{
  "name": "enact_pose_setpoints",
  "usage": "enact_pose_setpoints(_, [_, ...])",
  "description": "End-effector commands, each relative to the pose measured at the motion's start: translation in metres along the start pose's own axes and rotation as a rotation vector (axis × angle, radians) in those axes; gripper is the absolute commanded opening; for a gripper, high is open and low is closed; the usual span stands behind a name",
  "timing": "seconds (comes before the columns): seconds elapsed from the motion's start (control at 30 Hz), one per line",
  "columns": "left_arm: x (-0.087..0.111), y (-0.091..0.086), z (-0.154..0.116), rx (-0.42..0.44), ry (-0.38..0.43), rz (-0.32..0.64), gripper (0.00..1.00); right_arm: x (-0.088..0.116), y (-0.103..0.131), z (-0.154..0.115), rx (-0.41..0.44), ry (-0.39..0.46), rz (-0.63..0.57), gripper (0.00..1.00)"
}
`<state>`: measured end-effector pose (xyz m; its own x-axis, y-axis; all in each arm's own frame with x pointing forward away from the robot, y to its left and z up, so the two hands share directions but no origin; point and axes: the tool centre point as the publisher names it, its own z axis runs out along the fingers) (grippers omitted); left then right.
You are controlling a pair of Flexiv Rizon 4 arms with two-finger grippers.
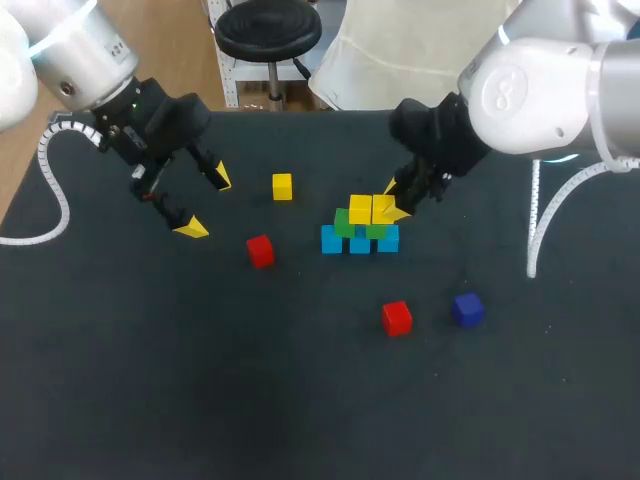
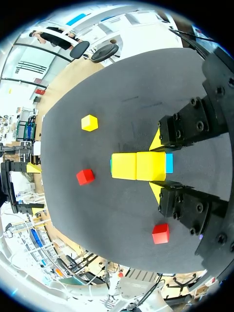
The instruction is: Place the blue cubes, place green cubes on the blue cubes, place the yellow cubes on the green cubes, then place the red cubes on the yellow cubes, and place purple cube on the red cubes.
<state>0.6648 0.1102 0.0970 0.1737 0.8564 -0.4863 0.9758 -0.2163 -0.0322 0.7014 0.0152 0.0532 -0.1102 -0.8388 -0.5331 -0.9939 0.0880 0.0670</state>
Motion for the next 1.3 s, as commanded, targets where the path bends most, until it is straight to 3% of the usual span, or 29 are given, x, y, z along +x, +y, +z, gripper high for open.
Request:
enact_pose_setpoints(0.03, [0.0010,0.0001,0.0001,0.000,-0.001,0.003,1.00,-0.0002,-0.0017,0.0005,-0.003,-0.002,0.000,0.00])
enact_pose_setpoints(1.13, [0.0010,0.0001,0.0001,0.000,-0.001,0.003,1.00,-0.0012,-0.0030,0.0030,-0.006,-0.010,0.002,0.04])
enact_pose_setpoints(1.3, [0.0010,0.0001,0.0001,0.000,-0.001,0.003,1.00,-0.0012,-0.0029,0.0031,-0.007,-0.009,0.003,0.17])
